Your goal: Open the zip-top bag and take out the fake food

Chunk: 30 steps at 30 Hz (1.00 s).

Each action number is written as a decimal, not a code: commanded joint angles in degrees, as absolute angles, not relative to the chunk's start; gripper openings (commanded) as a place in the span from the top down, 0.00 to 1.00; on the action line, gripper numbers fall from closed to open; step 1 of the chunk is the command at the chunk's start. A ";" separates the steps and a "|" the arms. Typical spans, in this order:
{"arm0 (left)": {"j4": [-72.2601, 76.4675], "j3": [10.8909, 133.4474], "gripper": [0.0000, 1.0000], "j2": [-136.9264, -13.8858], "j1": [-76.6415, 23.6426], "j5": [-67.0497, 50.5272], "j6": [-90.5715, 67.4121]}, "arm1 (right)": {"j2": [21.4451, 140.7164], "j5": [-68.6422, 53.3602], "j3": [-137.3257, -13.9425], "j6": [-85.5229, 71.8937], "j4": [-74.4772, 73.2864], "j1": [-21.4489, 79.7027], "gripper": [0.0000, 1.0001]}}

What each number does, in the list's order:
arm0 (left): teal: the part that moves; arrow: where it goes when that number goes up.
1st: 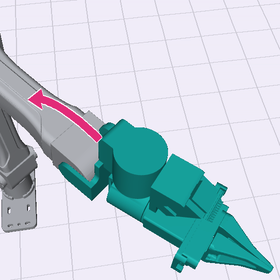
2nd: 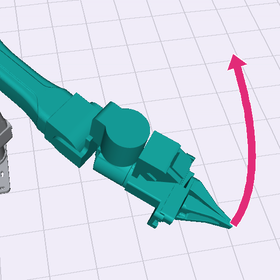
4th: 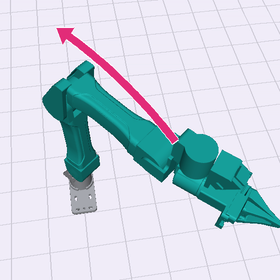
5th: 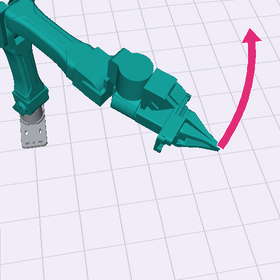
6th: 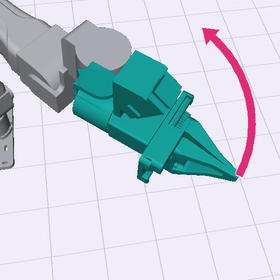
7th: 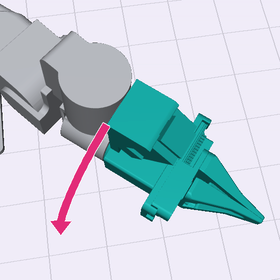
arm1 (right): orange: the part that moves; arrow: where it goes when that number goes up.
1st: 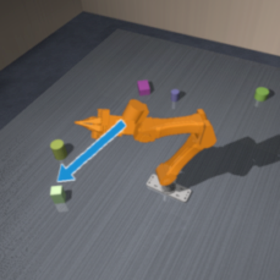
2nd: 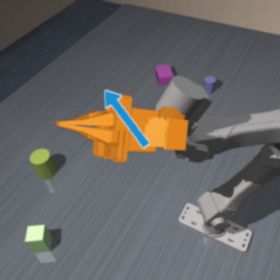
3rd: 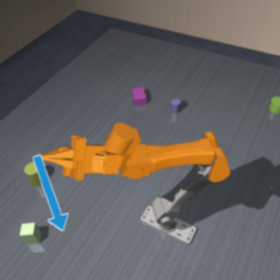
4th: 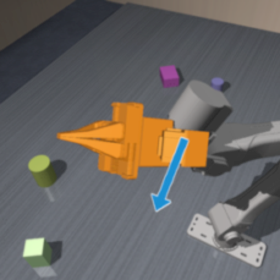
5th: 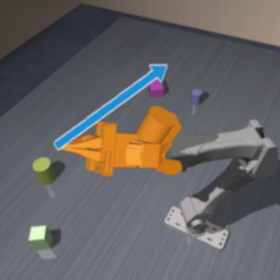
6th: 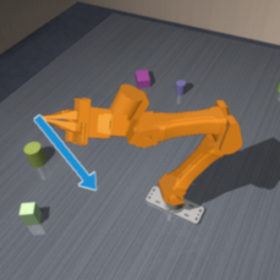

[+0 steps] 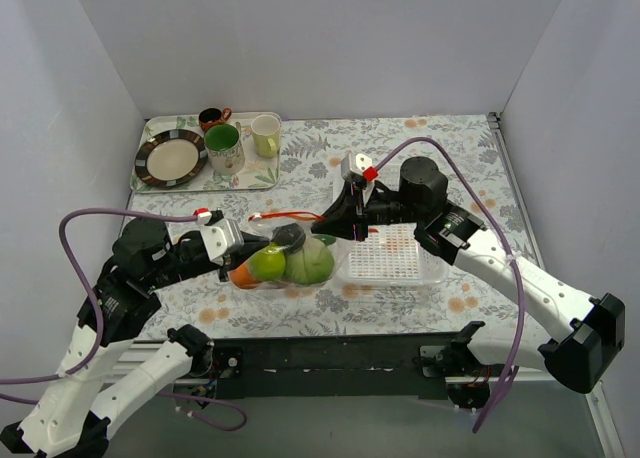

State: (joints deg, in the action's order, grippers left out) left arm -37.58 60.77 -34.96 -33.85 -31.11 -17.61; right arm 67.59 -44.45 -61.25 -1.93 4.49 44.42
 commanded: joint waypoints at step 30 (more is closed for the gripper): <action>-41.22 64.07 1.00 -39.02 -33.13 -33.49 -15.29 | 76.64 -46.32 -76.55 2.20 5.79 50.36 0.45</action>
State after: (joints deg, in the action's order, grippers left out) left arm -43.55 62.00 -39.29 -33.50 -32.16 -15.40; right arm 76.90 -46.59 -76.27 3.46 0.45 49.84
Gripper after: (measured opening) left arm 0.010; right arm 0.554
